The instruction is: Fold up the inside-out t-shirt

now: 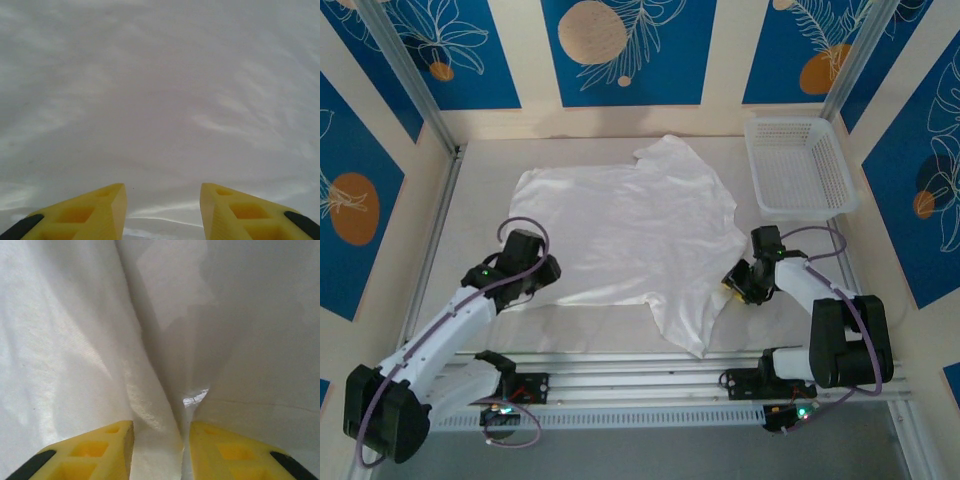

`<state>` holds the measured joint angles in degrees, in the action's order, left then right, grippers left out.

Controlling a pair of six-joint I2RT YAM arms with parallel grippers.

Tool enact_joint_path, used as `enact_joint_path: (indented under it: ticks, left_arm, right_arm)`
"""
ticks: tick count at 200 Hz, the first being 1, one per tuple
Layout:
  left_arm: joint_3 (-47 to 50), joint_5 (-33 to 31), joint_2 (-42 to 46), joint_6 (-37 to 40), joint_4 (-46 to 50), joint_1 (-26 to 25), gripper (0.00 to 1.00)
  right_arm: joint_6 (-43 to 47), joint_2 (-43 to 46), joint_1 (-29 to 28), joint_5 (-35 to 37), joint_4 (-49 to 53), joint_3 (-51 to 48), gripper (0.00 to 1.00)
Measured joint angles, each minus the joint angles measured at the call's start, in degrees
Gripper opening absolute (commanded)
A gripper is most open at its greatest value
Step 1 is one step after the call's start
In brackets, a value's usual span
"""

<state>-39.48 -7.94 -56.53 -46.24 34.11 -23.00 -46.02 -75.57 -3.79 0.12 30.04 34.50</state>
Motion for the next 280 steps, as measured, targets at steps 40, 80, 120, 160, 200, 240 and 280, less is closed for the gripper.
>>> enact_joint_path:
  ticks: [40, 80, 120, 160, 200, 240, 280]
  left_arm:
    - [0.0, -2.0, 0.1, -2.4, 2.2, 1.5, 0.42]
    - [-2.1, -6.8, -2.3, -5.0, 9.5, 3.9, 0.41]
    - [-0.9, -6.5, 0.0, -5.9, 13.0, 11.5, 0.41]
    - [4.8, -3.9, 2.4, -5.7, 13.4, 18.8, 0.42]
    - [9.3, 0.8, 0.6, -5.3, 10.1, 21.7, 0.43]
    - [11.2, 1.3, -1.8, -5.3, 5.2, 23.3, 0.45]
    - [12.3, 1.3, -3.3, -5.9, 0.7, 24.7, 0.42]
  right_arm:
    - [0.1, -0.2, -0.4, 0.0, 0.0, -0.7, 0.09]
    - [0.0, 2.9, -0.2, 1.3, 2.7, -0.1, 0.00]
    - [-0.2, 14.9, 0.8, 3.8, 6.2, 1.4, 0.00]
    - [-0.5, 16.5, 0.9, 4.6, 8.7, 1.5, 0.00]
    - [-0.7, 18.4, 1.2, 4.5, 9.5, 1.4, 0.00]
    - [-0.7, 18.4, 1.2, 4.0, 9.4, 1.4, 0.00]
    - [-0.7, 18.2, 1.2, 3.5, 9.3, 1.4, 0.00]
